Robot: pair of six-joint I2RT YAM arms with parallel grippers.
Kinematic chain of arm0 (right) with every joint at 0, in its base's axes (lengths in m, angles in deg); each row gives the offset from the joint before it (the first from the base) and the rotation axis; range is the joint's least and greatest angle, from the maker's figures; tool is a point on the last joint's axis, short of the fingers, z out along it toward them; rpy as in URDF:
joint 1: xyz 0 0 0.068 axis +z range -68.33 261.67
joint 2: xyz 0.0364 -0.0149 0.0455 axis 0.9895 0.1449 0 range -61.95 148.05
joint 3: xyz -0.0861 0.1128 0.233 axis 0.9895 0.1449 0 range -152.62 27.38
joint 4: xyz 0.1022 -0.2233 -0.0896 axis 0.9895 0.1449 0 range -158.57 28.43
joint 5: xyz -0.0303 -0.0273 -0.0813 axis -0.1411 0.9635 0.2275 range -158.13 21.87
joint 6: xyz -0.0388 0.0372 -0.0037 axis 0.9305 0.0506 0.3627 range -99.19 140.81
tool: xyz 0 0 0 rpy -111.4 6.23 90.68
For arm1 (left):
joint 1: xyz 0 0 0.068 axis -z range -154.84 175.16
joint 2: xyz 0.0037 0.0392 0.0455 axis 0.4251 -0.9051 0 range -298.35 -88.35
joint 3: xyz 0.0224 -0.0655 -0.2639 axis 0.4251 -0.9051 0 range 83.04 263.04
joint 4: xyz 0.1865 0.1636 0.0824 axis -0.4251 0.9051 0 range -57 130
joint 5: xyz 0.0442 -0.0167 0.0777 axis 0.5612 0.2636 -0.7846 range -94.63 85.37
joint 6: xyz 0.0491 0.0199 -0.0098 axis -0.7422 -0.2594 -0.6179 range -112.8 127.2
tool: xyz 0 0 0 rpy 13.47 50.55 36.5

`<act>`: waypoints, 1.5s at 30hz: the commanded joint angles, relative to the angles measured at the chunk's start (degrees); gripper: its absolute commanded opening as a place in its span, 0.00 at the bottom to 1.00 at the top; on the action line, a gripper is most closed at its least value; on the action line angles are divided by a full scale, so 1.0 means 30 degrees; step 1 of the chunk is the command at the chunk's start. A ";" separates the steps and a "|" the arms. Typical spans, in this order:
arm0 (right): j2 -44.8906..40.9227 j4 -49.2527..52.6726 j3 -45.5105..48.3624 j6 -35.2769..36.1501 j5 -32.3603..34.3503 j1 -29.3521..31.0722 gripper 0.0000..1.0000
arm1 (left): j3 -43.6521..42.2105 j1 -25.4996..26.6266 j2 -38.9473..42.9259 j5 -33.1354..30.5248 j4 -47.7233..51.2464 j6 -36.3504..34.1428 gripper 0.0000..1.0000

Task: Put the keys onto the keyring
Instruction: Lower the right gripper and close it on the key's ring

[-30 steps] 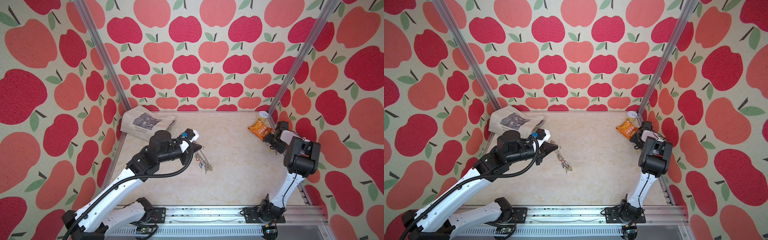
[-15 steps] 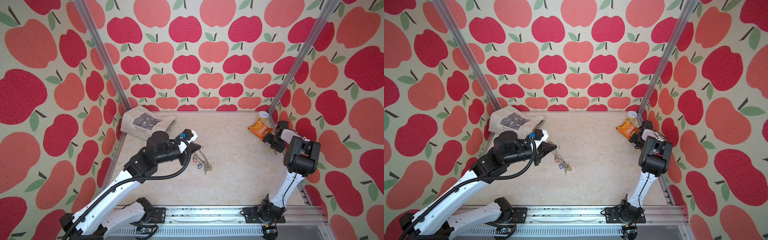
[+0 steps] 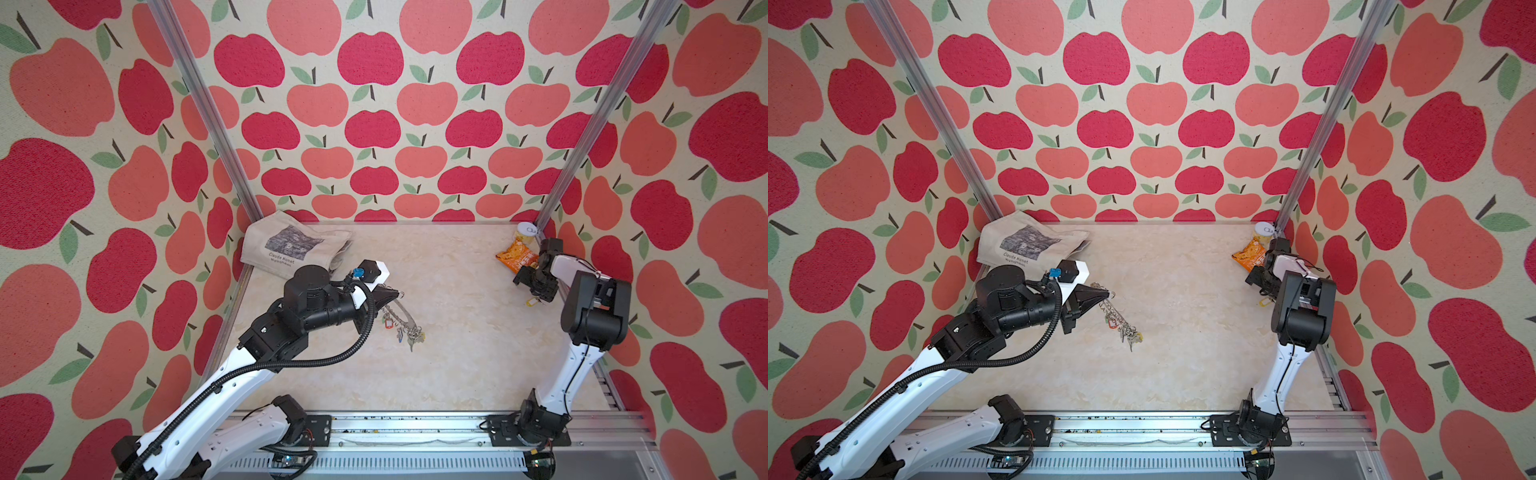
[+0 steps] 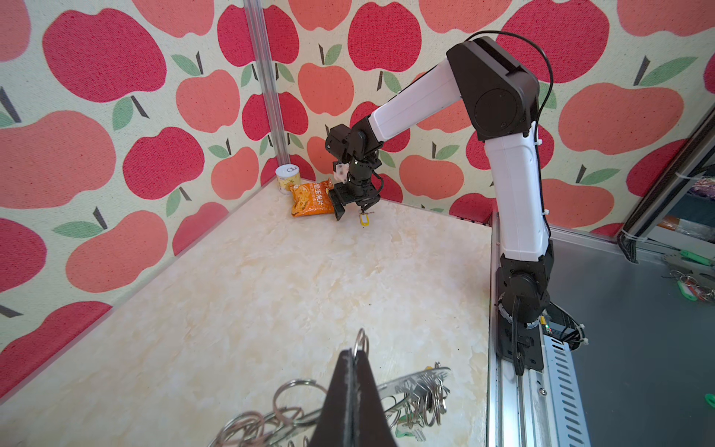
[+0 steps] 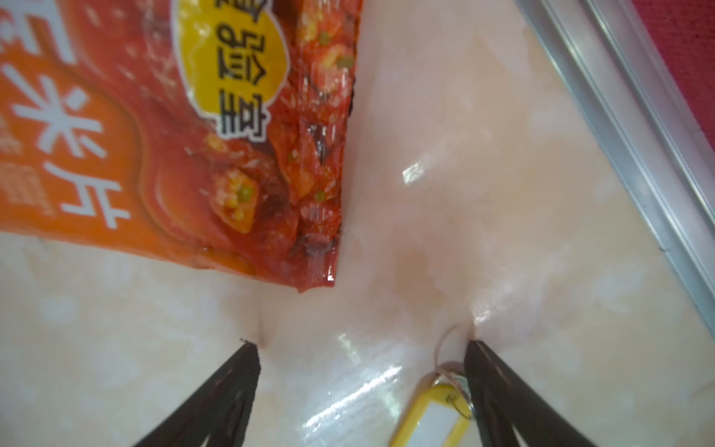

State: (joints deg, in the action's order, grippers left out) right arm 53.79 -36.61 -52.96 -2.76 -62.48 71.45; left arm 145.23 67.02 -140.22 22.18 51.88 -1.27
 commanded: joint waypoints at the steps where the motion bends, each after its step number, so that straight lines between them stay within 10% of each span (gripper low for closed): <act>1: -0.0098 0.1151 0.0658 0.0103 -0.1210 0.0518 0.86 | 0.0047 -0.0073 0.0450 -0.0121 -0.0286 -0.0203 0.00; 16: -0.1933 0.0933 0.1931 0.4703 0.0934 0.0318 0.74 | -0.0463 -0.0102 0.1118 -0.0301 -0.0286 -0.0385 0.00; 45: -0.2667 0.0448 0.2671 0.4708 0.0619 -0.0723 0.29 | -0.0663 -0.1014 0.1326 0.0751 -0.0353 -0.0532 0.00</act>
State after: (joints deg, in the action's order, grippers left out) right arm 47.47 -34.62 -45.55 11.75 -59.36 69.64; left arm 142.85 64.27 -136.40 23.14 52.90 -2.73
